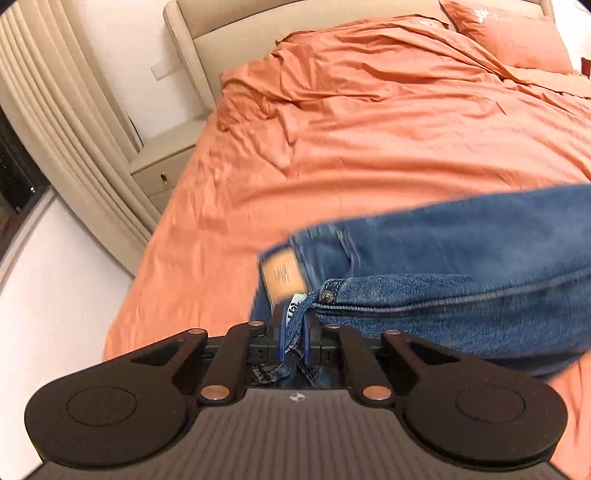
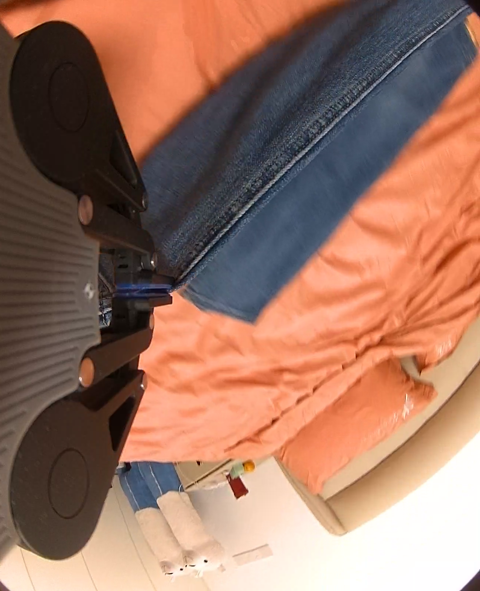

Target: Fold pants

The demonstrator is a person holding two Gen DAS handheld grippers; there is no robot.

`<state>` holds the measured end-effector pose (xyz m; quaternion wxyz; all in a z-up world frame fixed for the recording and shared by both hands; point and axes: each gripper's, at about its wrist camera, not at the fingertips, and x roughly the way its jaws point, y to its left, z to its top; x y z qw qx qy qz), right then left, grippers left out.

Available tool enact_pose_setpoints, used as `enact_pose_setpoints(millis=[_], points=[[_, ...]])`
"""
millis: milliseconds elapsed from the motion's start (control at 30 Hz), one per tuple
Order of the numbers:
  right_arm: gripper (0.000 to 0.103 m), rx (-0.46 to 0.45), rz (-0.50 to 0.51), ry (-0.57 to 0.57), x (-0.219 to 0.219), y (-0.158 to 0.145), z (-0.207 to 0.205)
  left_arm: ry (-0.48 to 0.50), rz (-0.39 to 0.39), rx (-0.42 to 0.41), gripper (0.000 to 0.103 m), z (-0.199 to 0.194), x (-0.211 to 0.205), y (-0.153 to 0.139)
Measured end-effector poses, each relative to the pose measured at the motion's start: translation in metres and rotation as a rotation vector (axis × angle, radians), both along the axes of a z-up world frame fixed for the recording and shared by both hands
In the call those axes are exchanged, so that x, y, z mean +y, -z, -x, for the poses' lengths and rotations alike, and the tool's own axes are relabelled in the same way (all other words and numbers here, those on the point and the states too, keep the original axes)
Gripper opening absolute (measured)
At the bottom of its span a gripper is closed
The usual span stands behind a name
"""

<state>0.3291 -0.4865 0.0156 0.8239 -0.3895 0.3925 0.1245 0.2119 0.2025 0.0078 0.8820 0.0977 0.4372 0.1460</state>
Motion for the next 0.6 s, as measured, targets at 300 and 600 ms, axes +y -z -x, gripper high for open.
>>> enact_pose_setpoints(millis=[300,600], points=[[0.0,0.027,-0.034,0.124,0.033,0.048,-0.156,-0.032,-0.013,0.073,0.009,-0.124,0.01,0.044],[0.0,0.146,0.06,0.148,0.058,0.155,-0.24,-0.048,-0.002,0.2,0.009,-0.188,0.023,0.129]])
